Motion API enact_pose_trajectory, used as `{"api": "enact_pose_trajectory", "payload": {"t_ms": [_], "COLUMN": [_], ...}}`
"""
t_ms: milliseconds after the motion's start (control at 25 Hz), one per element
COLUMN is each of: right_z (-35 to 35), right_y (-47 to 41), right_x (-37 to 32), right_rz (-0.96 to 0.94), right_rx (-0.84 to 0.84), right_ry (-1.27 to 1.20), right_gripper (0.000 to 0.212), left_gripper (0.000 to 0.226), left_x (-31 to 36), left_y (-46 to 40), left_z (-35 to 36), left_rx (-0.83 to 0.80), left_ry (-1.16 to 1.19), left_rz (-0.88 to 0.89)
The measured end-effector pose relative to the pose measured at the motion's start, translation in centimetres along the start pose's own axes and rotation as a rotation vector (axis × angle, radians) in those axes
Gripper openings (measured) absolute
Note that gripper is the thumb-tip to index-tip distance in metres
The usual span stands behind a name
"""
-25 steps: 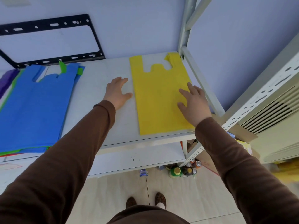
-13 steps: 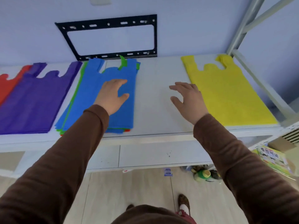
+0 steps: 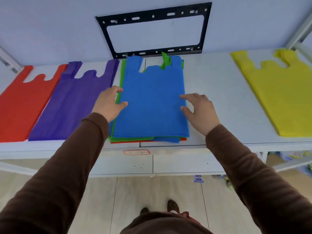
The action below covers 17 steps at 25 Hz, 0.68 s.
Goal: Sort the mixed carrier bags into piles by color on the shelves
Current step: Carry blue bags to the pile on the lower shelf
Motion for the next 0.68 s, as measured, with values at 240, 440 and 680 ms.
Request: {"api": "enact_pose_trajectory", "payload": {"t_ms": [240, 440, 680], "right_z": [2.4, 4.6, 6.7], "right_y": [-1.3, -0.2, 0.9], "right_x": [-3.9, -7.2, -8.8], "right_rz": [0.077, 0.196, 0.288], "right_rx": [0.015, 0.067, 0.024], "right_ry": [0.065, 0.085, 0.068], "right_gripper": [0.038, 0.038, 0.039], "left_gripper": [0.044, 0.047, 0.047], "left_x": [-5.2, -7.4, -8.3], "left_y": [-1.8, -2.2, -2.4], "left_z": [-1.6, -0.8, -0.1], "left_rx": [-0.083, -0.248, -0.267], "left_ry": [0.071, 0.135, 0.089], "left_rz": [0.064, 0.194, 0.283]}}
Point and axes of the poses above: each hand's wrist, its own y-axis away from the middle knuckle, its own z-axis out of the palm, x = y × z, the point moved 2 cm from there along -y, towards the middle knuckle, and after that the axes turned 10 degrees about -x, right-handed, at the moved point
